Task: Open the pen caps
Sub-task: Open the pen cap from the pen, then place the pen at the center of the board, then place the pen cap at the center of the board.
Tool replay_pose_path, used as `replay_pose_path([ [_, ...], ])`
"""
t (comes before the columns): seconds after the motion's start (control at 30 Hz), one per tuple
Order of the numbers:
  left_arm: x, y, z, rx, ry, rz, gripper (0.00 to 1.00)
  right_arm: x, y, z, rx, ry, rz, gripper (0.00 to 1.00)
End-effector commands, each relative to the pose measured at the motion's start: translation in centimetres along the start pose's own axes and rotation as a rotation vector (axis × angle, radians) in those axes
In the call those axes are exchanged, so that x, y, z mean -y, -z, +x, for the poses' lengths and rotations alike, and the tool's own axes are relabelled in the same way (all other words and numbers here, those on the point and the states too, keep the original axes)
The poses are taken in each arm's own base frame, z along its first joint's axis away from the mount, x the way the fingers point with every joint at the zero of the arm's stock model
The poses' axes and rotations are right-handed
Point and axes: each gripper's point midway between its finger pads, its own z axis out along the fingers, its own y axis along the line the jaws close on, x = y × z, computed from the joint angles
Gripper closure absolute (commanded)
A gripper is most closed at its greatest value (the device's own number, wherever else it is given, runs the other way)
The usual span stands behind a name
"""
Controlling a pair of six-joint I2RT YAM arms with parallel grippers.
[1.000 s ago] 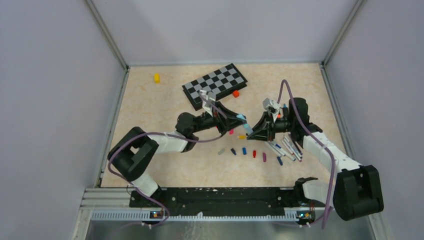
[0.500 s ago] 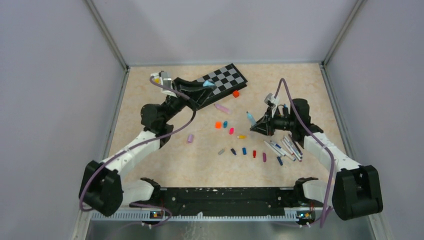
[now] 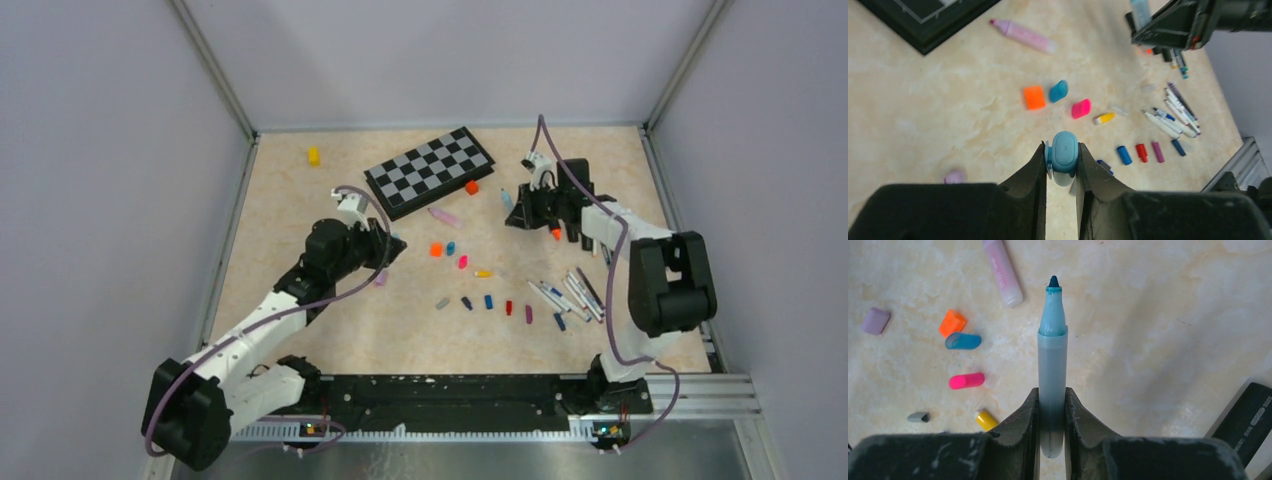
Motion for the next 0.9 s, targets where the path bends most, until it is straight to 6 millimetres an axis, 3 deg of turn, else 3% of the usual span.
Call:
replay_pose_path([
  [0.0, -3.6, -1.1, 3.3, -0.118, 0.087, -0.161, 1.0, 1.2, -1.6, -0.9, -0.068, -0.062, 0.041, 0.99],
  [0.17, -4.7, -3.2, 6.3, -0.258, 0.168, -0.2, 1.0, 2.0, -3.6, -0.3, -0.136, -0.123, 0.039, 0.98],
  [0.3, -5.8, -3.6, 8.6, -0.359, 0.203, -0.261, 1.0, 2.2, -4.4, -0.1, -0.16, -0.136, 0.03, 0.97],
  [0.7, -8.0, -4.3, 12.2, -0.525, 0.228, -0.366, 0.92, 3.1, -6.1, 0.9, -0.211, -0.184, 0.045, 0.87],
  [0.87, -8.5, -4.7, 12.4, -0.537, 0.225, -0.391, 0.84, 3.6, -6.4, 1.0, -0.224, -0.195, 0.065, 0.82],
])
